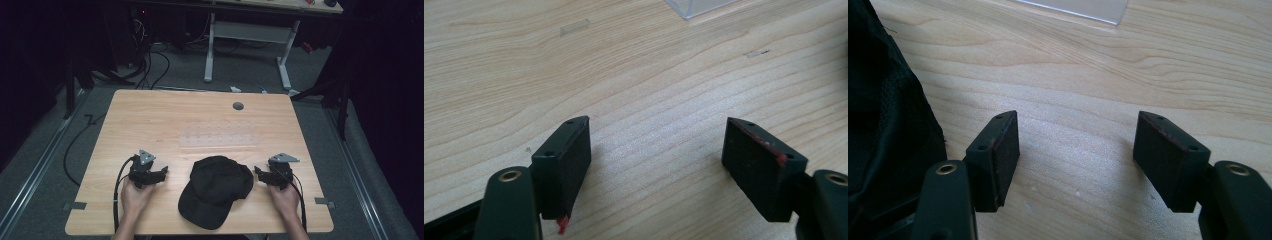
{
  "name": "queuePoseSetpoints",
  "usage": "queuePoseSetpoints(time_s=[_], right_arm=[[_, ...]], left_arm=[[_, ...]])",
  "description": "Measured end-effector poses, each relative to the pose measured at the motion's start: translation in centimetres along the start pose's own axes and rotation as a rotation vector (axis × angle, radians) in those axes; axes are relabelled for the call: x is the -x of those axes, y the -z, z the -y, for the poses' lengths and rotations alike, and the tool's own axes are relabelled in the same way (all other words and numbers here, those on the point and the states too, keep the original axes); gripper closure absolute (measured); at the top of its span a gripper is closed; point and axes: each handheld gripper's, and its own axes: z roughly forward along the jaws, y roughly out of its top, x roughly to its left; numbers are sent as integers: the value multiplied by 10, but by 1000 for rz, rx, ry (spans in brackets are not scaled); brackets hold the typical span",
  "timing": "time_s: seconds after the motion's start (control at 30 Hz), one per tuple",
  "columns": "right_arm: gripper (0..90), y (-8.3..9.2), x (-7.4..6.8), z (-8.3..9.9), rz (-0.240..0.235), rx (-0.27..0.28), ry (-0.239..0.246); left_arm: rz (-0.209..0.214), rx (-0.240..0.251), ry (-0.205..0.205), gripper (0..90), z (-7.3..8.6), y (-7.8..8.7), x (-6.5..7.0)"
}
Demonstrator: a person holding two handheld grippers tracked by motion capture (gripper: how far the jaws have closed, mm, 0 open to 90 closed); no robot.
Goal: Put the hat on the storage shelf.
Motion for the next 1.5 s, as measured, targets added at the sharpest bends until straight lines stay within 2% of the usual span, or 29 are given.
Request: queuePoseSetpoints(time_s=[0.63,0.9,1.0,1.07,1.1,1.13,1.17,1.2,1.23,1.27,1.3,1.33,1.37,1.5], right_arm=[[363,0,0,0,-6,2,-2],[408,2,2,-2,-2,-19,10],[423,3,4,-2,-4,-12,-1],[435,7,6,-3,-15,5,-16],[462,12,7,-4,-34,31,-40],[462,12,7,-4,-34,31,-40],[492,17,7,-5,-68,52,-59],[492,17,7,-5,-68,52,-59],[504,21,7,-5,-90,61,-69],[504,21,7,-5,-90,61,-69],[506,24,7,-6,-116,64,-79],[506,24,7,-6,-116,64,-79],[508,27,7,-6,-139,76,-90],[509,33,7,-7,-168,106,-101]], left_arm=[[-1,1,1,278,0,0,0],[-3,3,-1,277,0,0,0],[-3,3,-1,277,0,0,0],[-3,3,-1,277,0,0,0],[-3,3,0,277,0,0,0],[-3,3,0,277,0,0,0],[-3,1,1,277,0,0,0],[-3,1,1,277,0,0,0],[-3,1,1,277,0,0,0],[-3,1,1,277,0,0,0],[-3,2,2,277,0,0,0],[-3,2,2,277,0,0,0],[-3,1,2,277,0,0,0],[-3,1,1,277,0,0,0]])
